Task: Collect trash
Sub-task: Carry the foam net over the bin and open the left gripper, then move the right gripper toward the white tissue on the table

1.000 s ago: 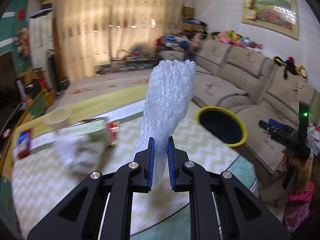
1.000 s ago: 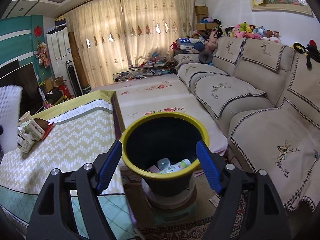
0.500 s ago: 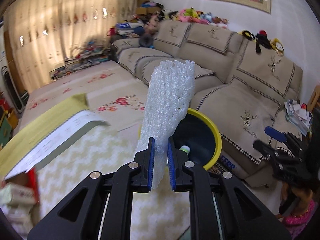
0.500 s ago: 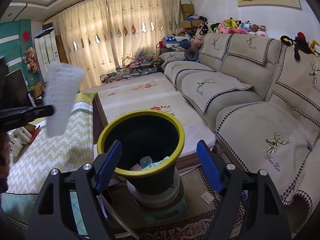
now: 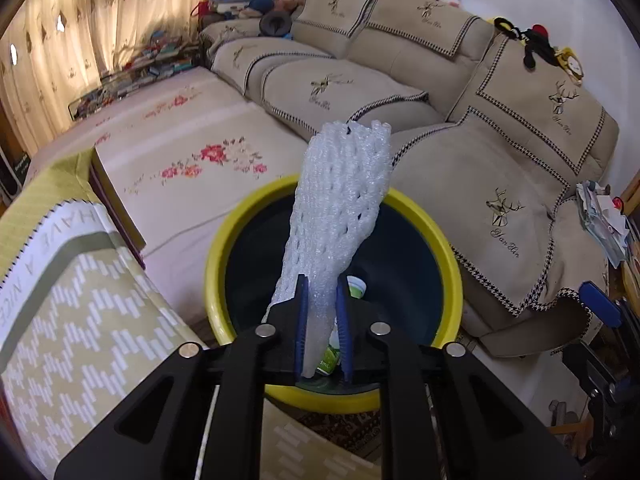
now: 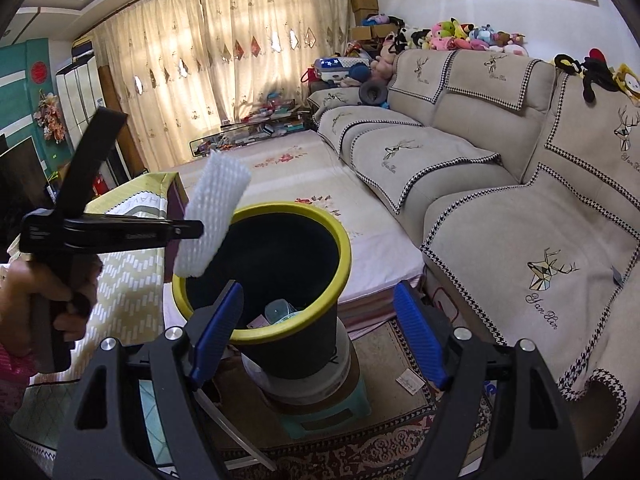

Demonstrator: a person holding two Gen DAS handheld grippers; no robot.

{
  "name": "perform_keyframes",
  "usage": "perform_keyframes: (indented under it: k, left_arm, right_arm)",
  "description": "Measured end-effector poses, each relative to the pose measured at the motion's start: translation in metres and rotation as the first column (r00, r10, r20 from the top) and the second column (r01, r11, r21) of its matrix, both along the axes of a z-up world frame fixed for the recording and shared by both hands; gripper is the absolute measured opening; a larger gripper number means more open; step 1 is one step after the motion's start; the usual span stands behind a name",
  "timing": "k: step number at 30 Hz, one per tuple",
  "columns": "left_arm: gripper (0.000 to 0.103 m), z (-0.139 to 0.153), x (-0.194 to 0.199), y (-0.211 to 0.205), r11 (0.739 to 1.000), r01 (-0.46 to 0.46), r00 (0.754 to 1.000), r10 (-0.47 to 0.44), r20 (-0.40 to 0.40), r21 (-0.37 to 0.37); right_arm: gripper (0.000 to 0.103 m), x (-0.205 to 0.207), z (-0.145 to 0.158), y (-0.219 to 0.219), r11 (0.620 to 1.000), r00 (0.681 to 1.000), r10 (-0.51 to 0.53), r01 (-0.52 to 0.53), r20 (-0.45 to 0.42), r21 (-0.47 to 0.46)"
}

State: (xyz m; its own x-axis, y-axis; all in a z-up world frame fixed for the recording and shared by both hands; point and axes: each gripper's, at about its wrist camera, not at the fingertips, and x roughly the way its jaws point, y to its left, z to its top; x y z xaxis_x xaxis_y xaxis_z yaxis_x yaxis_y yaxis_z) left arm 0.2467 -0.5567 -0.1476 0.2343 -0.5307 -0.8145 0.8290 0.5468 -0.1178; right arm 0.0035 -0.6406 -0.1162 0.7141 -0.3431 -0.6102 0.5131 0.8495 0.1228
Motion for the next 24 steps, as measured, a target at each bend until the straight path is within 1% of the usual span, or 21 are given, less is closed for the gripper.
perform_keyframes:
  k: [1, 3, 4, 5, 7, 9, 11, 12, 14, 16, 17, 18, 20, 23, 24]
  left_arm:
    - [0.02, -0.003, 0.001, -0.002, 1.0, -0.003, 1.0, 0.003, 0.001, 0.006]
    - [0.036, -0.008, 0.001, -0.001, 1.0, -0.015, 1.0, 0.014, 0.005, 0.016]
    - [0.051, -0.008, 0.0, 0.001, 1.0, -0.027, 1.0, 0.027, 0.007, 0.014]
    - [0.056, -0.006, 0.0, 0.002, 0.999, -0.031, 1.0, 0.03, 0.008, 0.009]
    - [0.057, 0.002, -0.004, 0.011, 0.999, -0.031, 0.999, 0.031, 0.023, -0.005]
    - [0.062, 0.014, -0.012, 0.025, 0.999, -0.035, 0.998, 0.036, 0.049, -0.024]
    - [0.071, 0.03, -0.021, 0.043, 0.997, -0.041, 0.996, 0.045, 0.08, -0.058]
    - [0.073, 0.04, -0.027, 0.056, 0.996, -0.044, 0.994, 0.051, 0.094, -0.073]
    - [0.084, 0.06, -0.04, 0.083, 0.992, -0.054, 0.989, 0.07, 0.133, -0.118]
    - [0.091, 0.076, -0.051, 0.107, 0.986, -0.066, 0.983, 0.091, 0.16, -0.152]
    - [0.093, 0.083, -0.056, 0.121, 0.983, -0.074, 0.979, 0.103, 0.175, -0.166]
    - [0.093, 0.091, -0.063, 0.138, 0.979, -0.085, 0.974, 0.121, 0.193, -0.185]
    - [0.098, 0.105, -0.075, 0.175, 0.968, -0.119, 0.958, 0.17, 0.23, -0.219]
    - [0.098, 0.116, -0.089, 0.223, 0.953, -0.169, 0.938, 0.233, 0.257, -0.25]
    - [0.098, 0.12, -0.094, 0.243, 0.945, -0.196, 0.925, 0.267, 0.271, -0.262]
  right_arm:
    - [0.074, 0.001, 0.0, 0.001, 1.0, 1.0, 0.0, 0.0, -0.001, 0.001]
    - [0.074, 0.001, 0.0, 0.001, 1.0, 1.0, 0.001, -0.001, -0.001, 0.002]
    - [0.074, 0.001, 0.0, 0.001, 1.0, 1.0, 0.0, 0.0, 0.0, 0.001]
    - [0.074, 0.001, 0.001, 0.001, 1.0, 1.0, 0.0, 0.0, 0.002, 0.001]
    - [0.075, 0.0, 0.003, 0.0, 1.0, 1.0, 0.003, -0.003, 0.007, 0.002]
    - [0.076, 0.001, 0.004, 0.003, 1.0, 1.0, 0.009, -0.009, 0.008, -0.002]
    - [0.077, 0.001, 0.005, 0.006, 1.0, 1.0, 0.017, -0.017, 0.009, -0.005]
    - [0.077, 0.002, 0.007, 0.009, 1.0, 1.0, 0.025, -0.025, 0.011, -0.005]
    - [0.077, 0.003, 0.008, 0.014, 0.999, 0.999, 0.04, -0.04, 0.014, -0.007]
    - [0.077, 0.005, 0.011, 0.02, 0.998, 0.998, 0.056, -0.056, 0.015, -0.012]
    - [0.077, 0.006, 0.012, 0.023, 0.998, 0.998, 0.065, -0.065, 0.015, -0.014]
    - [0.078, 0.009, 0.014, 0.028, 0.997, 0.997, 0.079, -0.079, 0.016, -0.015]
    - [0.079, 0.012, 0.017, 0.037, 0.994, 0.995, 0.103, -0.103, 0.014, -0.02]
    - [0.079, 0.02, 0.021, 0.054, 0.989, 0.989, 0.147, -0.147, 0.017, -0.019]
    - [0.079, 0.022, 0.022, 0.058, 0.987, 0.987, 0.159, -0.159, 0.017, -0.018]
